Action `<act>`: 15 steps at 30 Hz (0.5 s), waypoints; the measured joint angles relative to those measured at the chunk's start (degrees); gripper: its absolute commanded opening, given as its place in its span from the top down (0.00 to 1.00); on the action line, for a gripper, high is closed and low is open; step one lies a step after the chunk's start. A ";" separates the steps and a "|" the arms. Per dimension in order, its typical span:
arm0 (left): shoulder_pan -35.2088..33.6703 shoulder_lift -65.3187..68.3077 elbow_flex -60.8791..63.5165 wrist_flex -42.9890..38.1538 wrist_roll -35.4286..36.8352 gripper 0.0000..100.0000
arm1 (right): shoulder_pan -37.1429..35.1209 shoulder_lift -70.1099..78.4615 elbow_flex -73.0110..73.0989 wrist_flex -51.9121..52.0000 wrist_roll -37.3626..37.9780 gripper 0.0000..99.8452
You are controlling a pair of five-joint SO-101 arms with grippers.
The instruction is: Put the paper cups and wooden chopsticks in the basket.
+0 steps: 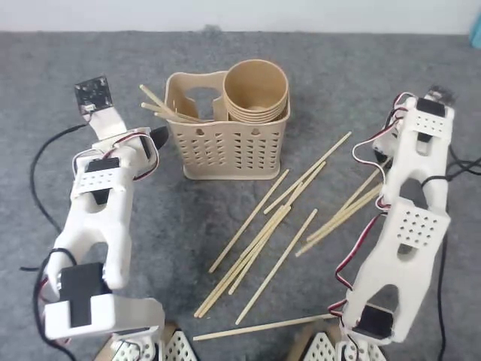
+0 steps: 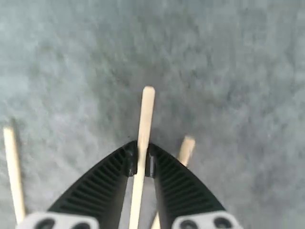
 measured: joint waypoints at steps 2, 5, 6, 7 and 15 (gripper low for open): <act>0.00 0.00 0.00 0.00 0.00 0.68 | -0.53 0.09 -1.76 4.48 0.09 0.99; 0.00 0.00 0.00 0.00 0.00 0.68 | -0.70 -1.58 -4.75 10.64 0.18 0.99; 0.00 0.00 0.00 0.00 0.00 0.68 | -0.70 -2.99 -5.63 12.40 0.18 0.99; 0.00 0.00 0.00 0.00 0.00 0.68 | -0.62 -4.84 -6.33 13.89 0.18 0.99; 0.00 0.00 0.00 0.00 0.00 0.68 | -0.53 -25.32 -2.37 14.95 0.18 0.99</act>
